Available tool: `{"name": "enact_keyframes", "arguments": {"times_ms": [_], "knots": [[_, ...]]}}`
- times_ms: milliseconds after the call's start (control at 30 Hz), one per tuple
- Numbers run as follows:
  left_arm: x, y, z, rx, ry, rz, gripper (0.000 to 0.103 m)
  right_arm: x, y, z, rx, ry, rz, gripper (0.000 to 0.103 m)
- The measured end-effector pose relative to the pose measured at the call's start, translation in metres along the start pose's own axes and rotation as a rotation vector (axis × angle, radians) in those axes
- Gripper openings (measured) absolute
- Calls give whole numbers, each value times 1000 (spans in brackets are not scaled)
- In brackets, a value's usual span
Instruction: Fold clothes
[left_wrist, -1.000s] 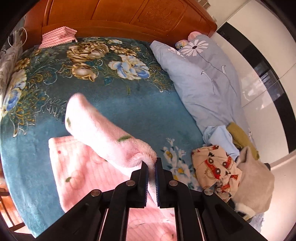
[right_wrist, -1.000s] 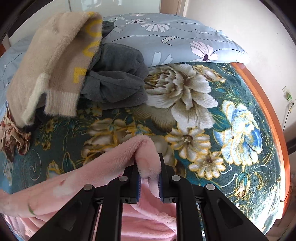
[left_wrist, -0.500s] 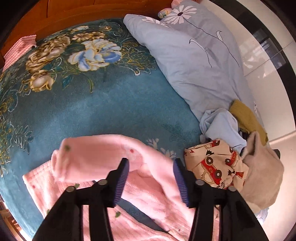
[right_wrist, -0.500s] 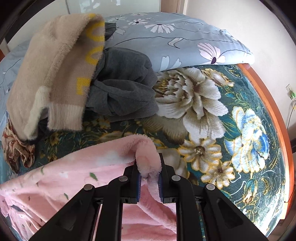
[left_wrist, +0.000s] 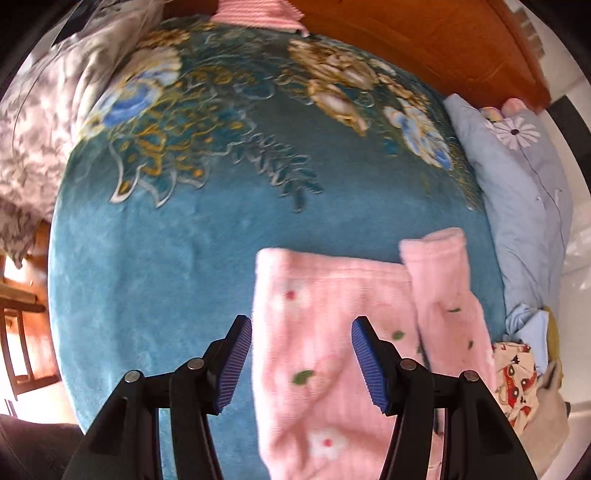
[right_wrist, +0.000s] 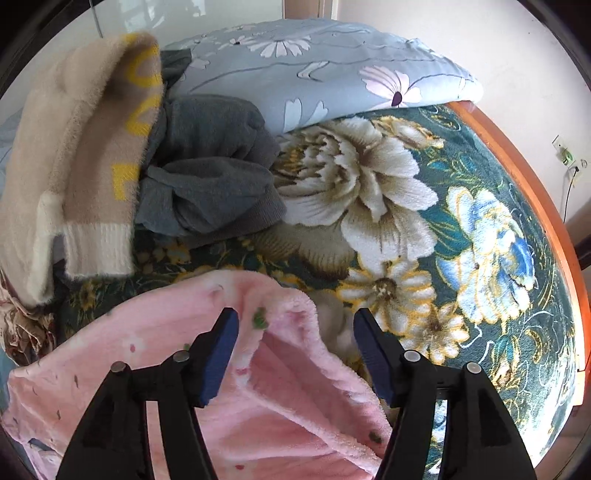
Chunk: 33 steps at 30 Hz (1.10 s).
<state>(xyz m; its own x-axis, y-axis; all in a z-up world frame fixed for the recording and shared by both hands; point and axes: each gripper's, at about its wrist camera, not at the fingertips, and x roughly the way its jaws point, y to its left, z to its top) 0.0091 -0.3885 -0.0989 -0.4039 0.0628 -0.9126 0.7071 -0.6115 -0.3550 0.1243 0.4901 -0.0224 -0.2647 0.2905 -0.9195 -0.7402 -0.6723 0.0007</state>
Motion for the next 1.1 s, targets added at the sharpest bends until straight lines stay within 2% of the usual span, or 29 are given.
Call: {"name": "enact_keyframes", "arguments": {"times_ms": [67,167,233,300,333,433,500,600,733,867,933,1000,1067,1100], "knots": [[10,10,-9,-14,29,3,59,-8,8,-4,-40,3,38,67],[22,14,-20,-27,52,-42,59,-10,10,-16,-67,49,79,67],[26,12,-22,-29,63,-64,47,-6,-1,-28,-32,81,67,67],[25,10,-20,-15,52,-88,9,-2,-14,-42,7,114,48,67],[23,10,-20,-15,35,-83,6,-1,-21,-50,23,129,37,67],[3,20,-17,-70,-87,-87,5,-5,-39,-72,58,158,6,67],[-4,29,-16,-106,-123,-68,4,-9,-51,-84,86,170,1,67],[-5,41,-13,-137,-133,-37,0,-14,-69,-101,128,192,-15,67],[0,59,-8,-207,-85,-85,0,-20,-100,-118,210,209,-48,67],[10,58,-9,-210,-8,-112,2,-30,-133,-139,304,210,-42,67],[11,50,-10,-169,22,-92,12,-30,-144,-152,365,226,22,67],[11,41,-12,-124,27,-103,49,-28,-151,-165,423,251,94,67],[11,31,-14,-87,32,-130,62,-26,-157,-178,476,277,162,67],[13,26,-15,-58,42,-130,62,-24,-156,-185,490,289,178,67]]}}
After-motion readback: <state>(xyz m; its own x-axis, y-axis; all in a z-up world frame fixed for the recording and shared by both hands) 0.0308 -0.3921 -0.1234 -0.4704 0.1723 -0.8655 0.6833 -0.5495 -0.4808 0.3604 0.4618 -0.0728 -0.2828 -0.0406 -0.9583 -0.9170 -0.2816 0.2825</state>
